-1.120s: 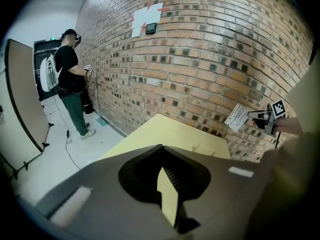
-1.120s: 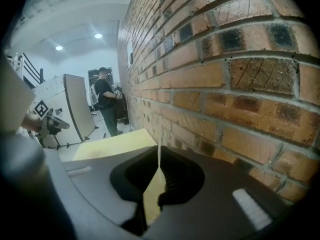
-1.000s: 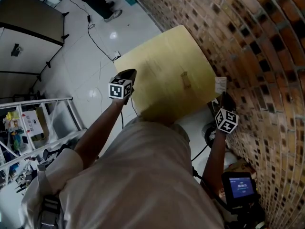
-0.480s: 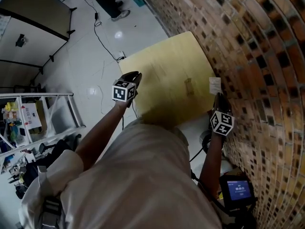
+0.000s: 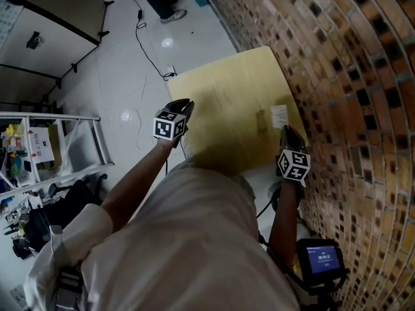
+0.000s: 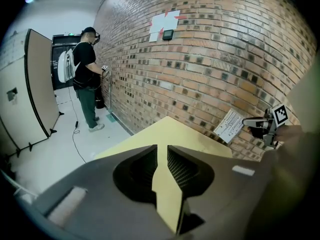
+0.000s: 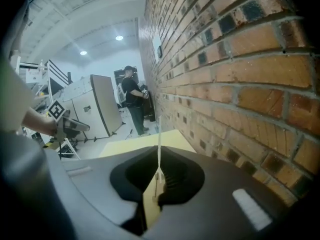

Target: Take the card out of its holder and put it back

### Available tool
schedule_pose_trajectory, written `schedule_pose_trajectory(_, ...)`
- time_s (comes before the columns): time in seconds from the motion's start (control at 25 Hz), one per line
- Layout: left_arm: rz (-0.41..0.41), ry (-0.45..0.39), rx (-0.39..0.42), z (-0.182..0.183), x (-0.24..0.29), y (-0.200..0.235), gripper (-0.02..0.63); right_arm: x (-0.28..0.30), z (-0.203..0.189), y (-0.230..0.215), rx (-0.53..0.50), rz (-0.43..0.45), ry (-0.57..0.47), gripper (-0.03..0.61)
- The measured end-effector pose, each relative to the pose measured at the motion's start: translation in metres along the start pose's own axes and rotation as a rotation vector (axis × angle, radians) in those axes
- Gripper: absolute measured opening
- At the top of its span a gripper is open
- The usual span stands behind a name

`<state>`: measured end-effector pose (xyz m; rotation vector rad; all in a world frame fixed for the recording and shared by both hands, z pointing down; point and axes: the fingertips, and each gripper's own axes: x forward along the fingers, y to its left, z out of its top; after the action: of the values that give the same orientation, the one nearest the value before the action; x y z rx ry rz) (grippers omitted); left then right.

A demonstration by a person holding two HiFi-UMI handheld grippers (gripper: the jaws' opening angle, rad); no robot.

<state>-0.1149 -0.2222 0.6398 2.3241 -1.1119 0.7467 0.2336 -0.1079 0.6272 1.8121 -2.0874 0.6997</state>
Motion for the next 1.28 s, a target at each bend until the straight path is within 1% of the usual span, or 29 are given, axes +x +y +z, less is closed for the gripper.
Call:
schedule_pose_trajectory(0.24, -0.004, 0.003, -0.002, -0.005, -0.004, -0.001, 0.081, 0.017, -0.018, 0.016, 0.006, 0.048, 0.06, 0.015)
schedule_pose_trajectory(0.52, 0.011, -0.003, 0.003, -0.009, -0.011, 0.003, 0.081, 0.038, -0.051, 0.018, 0.015, 0.057, 0.145, 0.015)
schedule_pose_trajectory(0.72, 0.024, 0.013, 0.001, -0.016, -0.014, 0.009, 0.081, 0.043, -0.058, 0.018, 0.003, 0.046, 0.158, 0.015)
schedule_pose_trajectory(0.92, 0.02, 0.006, -0.005, -0.01, -0.016, 0.008, 0.081, 0.042, -0.062, 0.016, 0.008, 0.025, 0.163, 0.015)
schedule_pose_trajectory(1.28, 0.014, 0.017, 0.011, -0.013, -0.01, 0.006, 0.081, 0.049, -0.073, 0.012, 0.014, 0.002, 0.172, 0.015)
